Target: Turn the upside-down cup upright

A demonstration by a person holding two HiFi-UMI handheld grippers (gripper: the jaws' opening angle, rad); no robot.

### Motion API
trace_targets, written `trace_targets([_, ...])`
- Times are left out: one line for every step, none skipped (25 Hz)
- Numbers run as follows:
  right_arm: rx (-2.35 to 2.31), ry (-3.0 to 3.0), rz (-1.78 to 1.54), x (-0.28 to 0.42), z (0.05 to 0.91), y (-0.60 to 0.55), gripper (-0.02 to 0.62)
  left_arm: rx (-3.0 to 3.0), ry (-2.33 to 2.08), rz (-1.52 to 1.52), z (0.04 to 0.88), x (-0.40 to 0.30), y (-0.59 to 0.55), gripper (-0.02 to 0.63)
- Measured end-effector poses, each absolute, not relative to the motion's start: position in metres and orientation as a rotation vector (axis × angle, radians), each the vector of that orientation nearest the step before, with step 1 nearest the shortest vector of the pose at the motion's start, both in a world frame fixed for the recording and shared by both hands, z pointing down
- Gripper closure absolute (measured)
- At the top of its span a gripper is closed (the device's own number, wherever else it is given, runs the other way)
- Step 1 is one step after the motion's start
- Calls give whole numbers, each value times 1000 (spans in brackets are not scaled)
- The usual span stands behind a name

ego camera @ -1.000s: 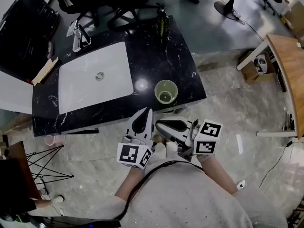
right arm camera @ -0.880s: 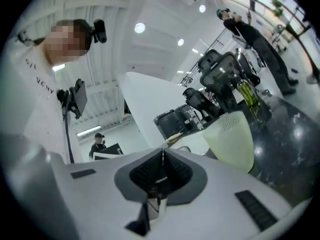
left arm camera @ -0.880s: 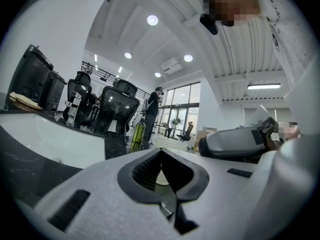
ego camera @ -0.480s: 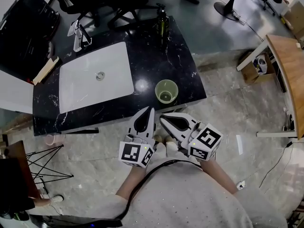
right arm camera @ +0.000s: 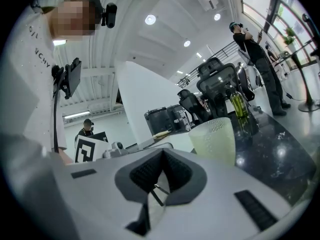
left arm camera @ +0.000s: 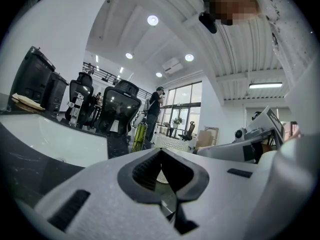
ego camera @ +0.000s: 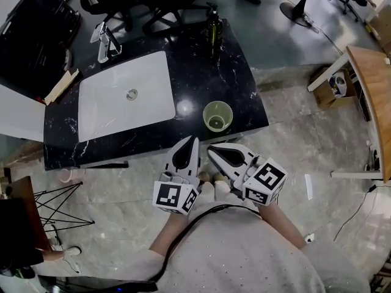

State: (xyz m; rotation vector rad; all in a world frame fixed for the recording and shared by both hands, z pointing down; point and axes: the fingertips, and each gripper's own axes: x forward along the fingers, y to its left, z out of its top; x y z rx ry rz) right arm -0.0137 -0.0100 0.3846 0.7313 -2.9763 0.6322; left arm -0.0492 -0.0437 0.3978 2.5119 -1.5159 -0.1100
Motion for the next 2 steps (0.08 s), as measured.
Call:
trace_targets([731, -2976, 634, -14, 385, -10, 589, 2510, -1518, -110, 398, -50, -44, 599])
trace_targets([730, -2975, 635, -14, 386, -10, 588, 2509, -1520, -110, 398, -51, -44, 599])
